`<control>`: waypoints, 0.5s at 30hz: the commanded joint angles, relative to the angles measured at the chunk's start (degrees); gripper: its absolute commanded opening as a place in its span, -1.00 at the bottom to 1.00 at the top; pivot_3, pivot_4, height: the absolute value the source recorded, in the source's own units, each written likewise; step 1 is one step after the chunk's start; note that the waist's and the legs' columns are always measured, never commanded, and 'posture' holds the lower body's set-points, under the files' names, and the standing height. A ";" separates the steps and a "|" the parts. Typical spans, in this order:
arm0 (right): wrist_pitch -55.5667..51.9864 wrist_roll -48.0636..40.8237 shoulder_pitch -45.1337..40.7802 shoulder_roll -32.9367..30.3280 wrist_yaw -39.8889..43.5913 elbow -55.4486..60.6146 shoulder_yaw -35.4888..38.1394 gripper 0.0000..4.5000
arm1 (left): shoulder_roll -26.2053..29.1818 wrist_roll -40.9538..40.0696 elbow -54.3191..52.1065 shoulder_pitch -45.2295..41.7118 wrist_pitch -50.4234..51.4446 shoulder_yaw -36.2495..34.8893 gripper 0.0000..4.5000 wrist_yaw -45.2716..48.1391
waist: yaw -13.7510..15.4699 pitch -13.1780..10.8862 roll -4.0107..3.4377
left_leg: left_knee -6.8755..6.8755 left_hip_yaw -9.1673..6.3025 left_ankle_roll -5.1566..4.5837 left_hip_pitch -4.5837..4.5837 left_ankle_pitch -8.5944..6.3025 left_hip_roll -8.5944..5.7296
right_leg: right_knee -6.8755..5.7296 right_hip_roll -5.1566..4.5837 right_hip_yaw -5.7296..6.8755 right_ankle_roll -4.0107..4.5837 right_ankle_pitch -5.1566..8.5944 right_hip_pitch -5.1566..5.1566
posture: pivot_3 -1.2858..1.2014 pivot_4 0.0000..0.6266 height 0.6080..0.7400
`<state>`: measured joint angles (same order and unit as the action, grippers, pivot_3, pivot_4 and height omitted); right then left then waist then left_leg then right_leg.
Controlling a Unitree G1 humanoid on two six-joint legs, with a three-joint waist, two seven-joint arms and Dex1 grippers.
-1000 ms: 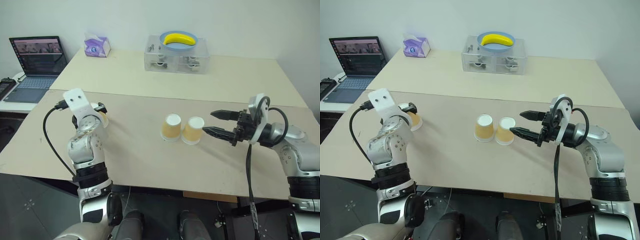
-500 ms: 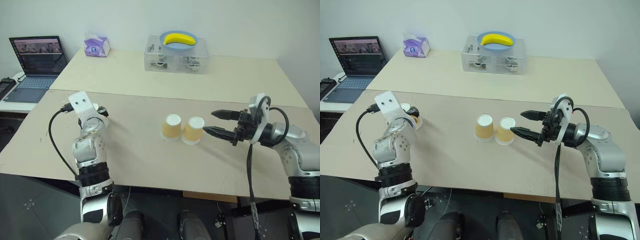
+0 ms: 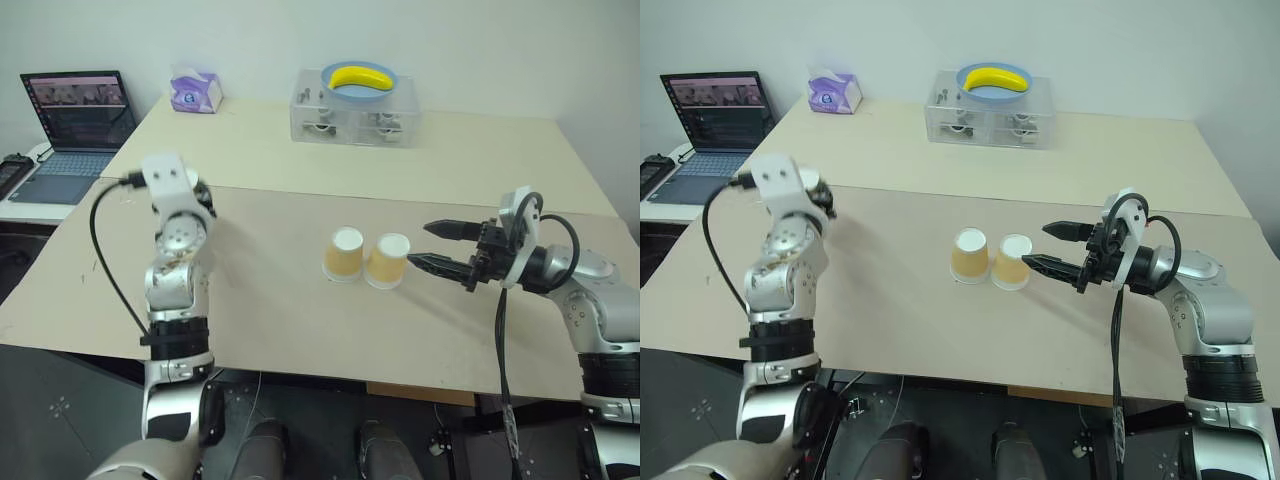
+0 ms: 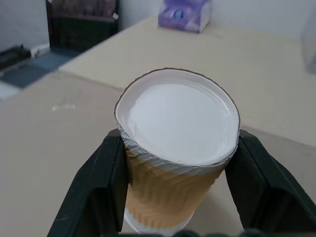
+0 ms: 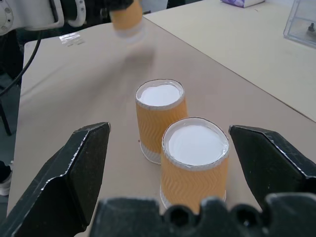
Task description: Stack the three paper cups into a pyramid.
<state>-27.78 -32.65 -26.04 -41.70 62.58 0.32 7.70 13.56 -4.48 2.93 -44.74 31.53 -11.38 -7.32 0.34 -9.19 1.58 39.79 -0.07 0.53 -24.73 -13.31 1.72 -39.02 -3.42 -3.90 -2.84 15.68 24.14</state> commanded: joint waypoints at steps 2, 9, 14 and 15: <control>1.35 -0.05 -2.06 -0.39 0.54 0.14 0.97 1.00 | 0.52 -11.13 0.78 -6.44 -1.94 5.24 0.02 23.97 | 0.32 0.01 -0.01 | 0.00 0.02 0.00 0.01 0.00 -0.03 | 0.09 -0.03 0.00 -0.02 -0.01 -0.07 | 0.03 -0.52 0.30; 0.87 -0.33 -1.54 -0.61 0.46 1.08 1.48 1.00 | 6.26 -19.95 1.32 -8.91 -0.61 11.53 0.02 51.09 | -1.31 -0.01 -0.03 | -0.06 0.05 -0.01 0.00 0.00 0.08 | 0.05 0.10 -0.03 -0.01 0.00 0.06 | 0.03 -0.52 0.30; -0.52 -1.74 0.23 -1.51 0.59 3.16 2.80 1.00 | 8.72 -24.39 5.32 -12.10 1.24 11.38 0.02 61.69 | -1.37 -0.02 -0.04 | -0.03 0.04 -0.02 0.02 0.00 0.09 | 0.03 0.11 -0.03 -0.02 0.00 0.03 | 0.03 -0.52 0.30; -0.42 -1.57 0.60 -1.63 0.42 3.37 2.90 1.00 | 8.79 -25.30 6.95 -13.33 2.19 10.85 0.02 62.62 | -1.35 -0.02 -0.04 | -0.02 0.04 -0.02 0.02 0.00 0.09 | 0.03 0.11 -0.03 -0.02 0.00 0.02 | 0.03 -0.52 0.30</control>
<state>-28.19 -32.84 -25.40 -42.22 63.12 1.14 8.14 22.09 -27.58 9.19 -55.66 32.99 0.96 53.01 -1.01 -9.21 1.54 39.78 -0.03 0.51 -24.71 -13.31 1.80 -38.98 -3.31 -3.93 -2.86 15.69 24.15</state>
